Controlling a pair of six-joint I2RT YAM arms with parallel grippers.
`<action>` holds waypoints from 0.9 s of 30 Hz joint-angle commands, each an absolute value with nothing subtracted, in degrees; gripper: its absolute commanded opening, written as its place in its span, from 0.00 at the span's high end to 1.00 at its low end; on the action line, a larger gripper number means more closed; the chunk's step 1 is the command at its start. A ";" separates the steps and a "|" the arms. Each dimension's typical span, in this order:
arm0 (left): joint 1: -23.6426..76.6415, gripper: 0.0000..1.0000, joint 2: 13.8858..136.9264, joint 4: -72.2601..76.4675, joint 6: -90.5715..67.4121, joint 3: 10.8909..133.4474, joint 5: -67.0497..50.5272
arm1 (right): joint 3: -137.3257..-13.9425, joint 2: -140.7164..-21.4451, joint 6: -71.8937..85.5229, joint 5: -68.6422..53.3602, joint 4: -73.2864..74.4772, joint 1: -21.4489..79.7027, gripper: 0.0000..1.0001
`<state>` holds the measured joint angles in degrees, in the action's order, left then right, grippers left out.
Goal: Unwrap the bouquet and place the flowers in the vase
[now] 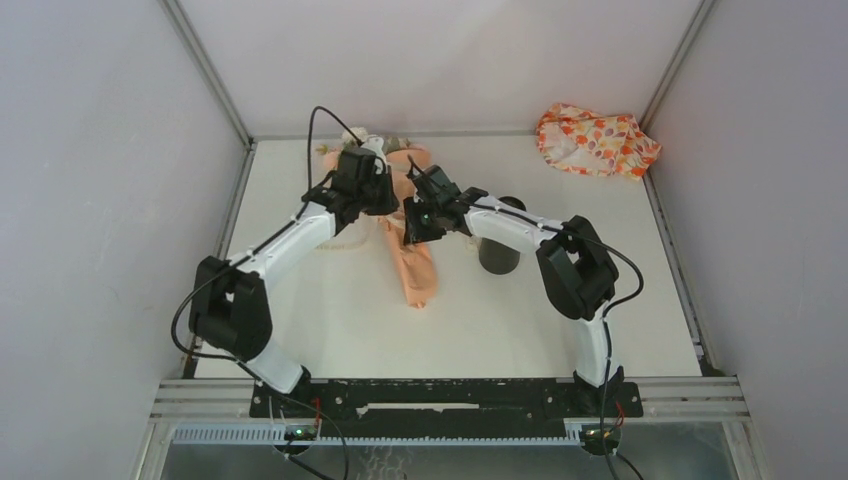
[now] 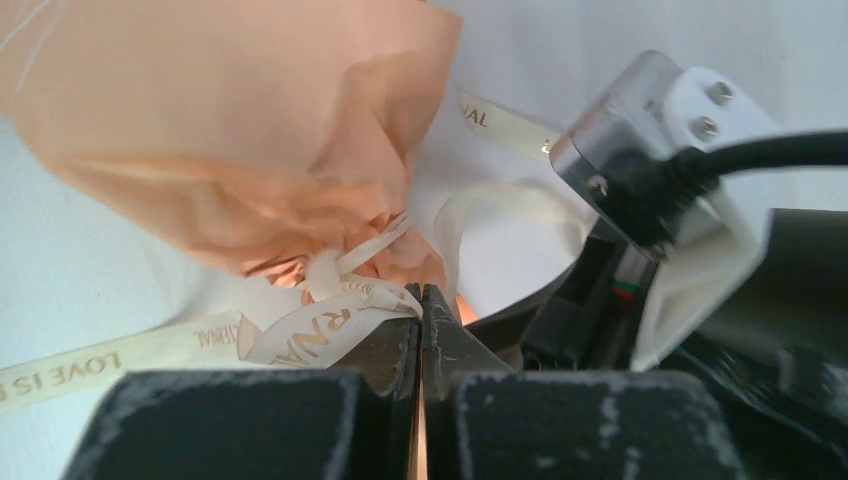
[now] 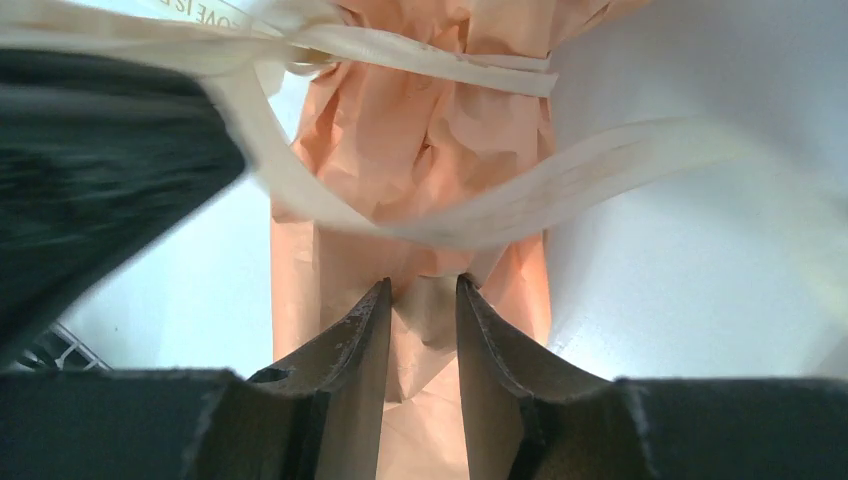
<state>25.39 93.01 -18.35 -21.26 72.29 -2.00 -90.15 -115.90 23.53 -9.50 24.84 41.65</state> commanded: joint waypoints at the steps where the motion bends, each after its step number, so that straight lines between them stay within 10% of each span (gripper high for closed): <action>1: 24.25 1.00 85.96 -15.10 -22.68 71.71 -3.49 | -90.17 -116.81 24.78 -9.18 26.06 40.91 0.62; 27: 23.01 0.92 61.71 -30.28 -22.68 90.38 12.58 | -88.53 -116.82 24.44 -8.72 26.89 40.25 0.62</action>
